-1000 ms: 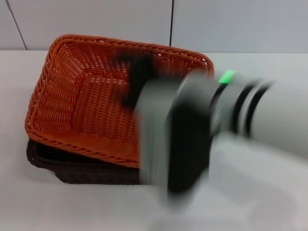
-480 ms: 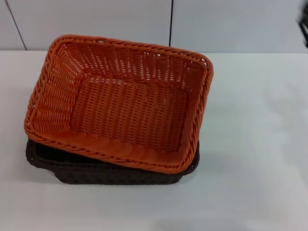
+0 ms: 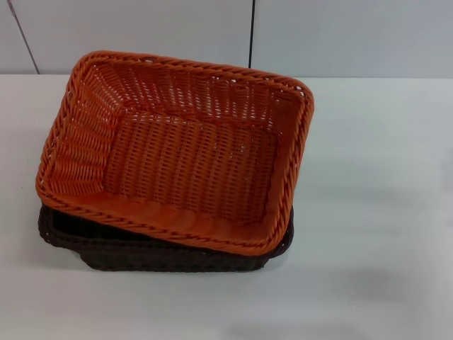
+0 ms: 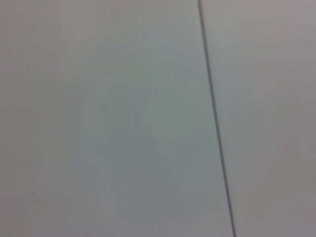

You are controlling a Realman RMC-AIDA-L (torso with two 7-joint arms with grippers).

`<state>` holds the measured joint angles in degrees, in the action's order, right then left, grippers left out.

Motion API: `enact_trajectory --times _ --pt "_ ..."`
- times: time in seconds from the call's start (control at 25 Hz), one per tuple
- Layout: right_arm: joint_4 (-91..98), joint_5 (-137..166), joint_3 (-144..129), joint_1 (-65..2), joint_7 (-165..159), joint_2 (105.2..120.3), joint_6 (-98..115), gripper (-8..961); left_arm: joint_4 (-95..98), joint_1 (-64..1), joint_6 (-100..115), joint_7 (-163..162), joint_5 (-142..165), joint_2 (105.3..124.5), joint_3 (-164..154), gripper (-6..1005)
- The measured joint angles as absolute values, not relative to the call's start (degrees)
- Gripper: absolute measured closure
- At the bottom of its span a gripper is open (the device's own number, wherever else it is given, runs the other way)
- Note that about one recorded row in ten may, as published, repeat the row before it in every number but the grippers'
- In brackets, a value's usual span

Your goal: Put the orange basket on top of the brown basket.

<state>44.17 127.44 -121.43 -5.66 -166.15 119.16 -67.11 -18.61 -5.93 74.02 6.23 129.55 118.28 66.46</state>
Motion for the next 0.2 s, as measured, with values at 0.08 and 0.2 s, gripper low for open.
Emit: enact_trajectory --times 0.08,0.2 --pt "43.04 126.92 -122.06 -5.76 -166.15 119.20 -68.31 337 -18.57 -5.73 74.88 6.23 129.56 118.29 66.37 230" --pt "42.04 126.82 -122.99 -5.74 -166.16 119.34 -70.02 337 -18.56 -5.58 75.69 6.22 129.57 118.34 66.31 230"
